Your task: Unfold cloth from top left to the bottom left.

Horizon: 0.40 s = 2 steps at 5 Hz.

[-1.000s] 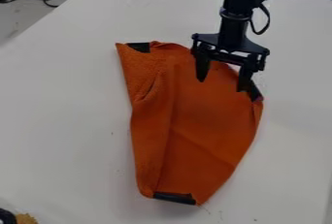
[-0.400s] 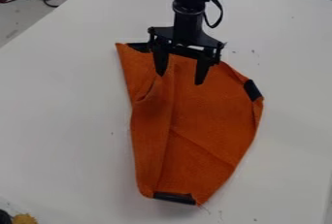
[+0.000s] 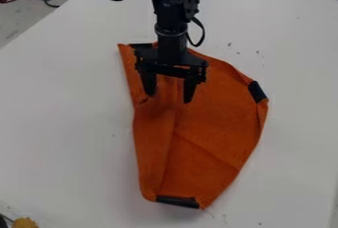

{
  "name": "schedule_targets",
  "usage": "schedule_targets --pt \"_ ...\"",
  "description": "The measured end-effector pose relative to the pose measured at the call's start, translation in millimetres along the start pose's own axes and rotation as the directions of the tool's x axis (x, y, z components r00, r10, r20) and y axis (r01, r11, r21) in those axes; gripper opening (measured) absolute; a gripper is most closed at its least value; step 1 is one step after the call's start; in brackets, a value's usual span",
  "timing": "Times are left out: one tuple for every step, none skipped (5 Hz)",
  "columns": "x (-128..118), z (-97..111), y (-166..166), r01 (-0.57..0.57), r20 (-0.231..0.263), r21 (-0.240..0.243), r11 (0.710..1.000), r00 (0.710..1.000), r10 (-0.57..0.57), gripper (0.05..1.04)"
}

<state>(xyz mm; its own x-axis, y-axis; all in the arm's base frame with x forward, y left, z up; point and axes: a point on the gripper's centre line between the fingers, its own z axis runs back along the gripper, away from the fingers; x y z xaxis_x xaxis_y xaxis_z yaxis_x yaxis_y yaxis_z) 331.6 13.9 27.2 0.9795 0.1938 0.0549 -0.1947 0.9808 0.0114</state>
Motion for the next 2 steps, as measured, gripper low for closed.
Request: schedule_targets --pt "-2.1 -4.1 5.2 -0.008 0.0 0.003 1.0 1.0 0.008 0.95" --pt "-2.8 -4.1 8.7 -0.012 -0.006 0.012 1.0 1.0 0.012 0.719"
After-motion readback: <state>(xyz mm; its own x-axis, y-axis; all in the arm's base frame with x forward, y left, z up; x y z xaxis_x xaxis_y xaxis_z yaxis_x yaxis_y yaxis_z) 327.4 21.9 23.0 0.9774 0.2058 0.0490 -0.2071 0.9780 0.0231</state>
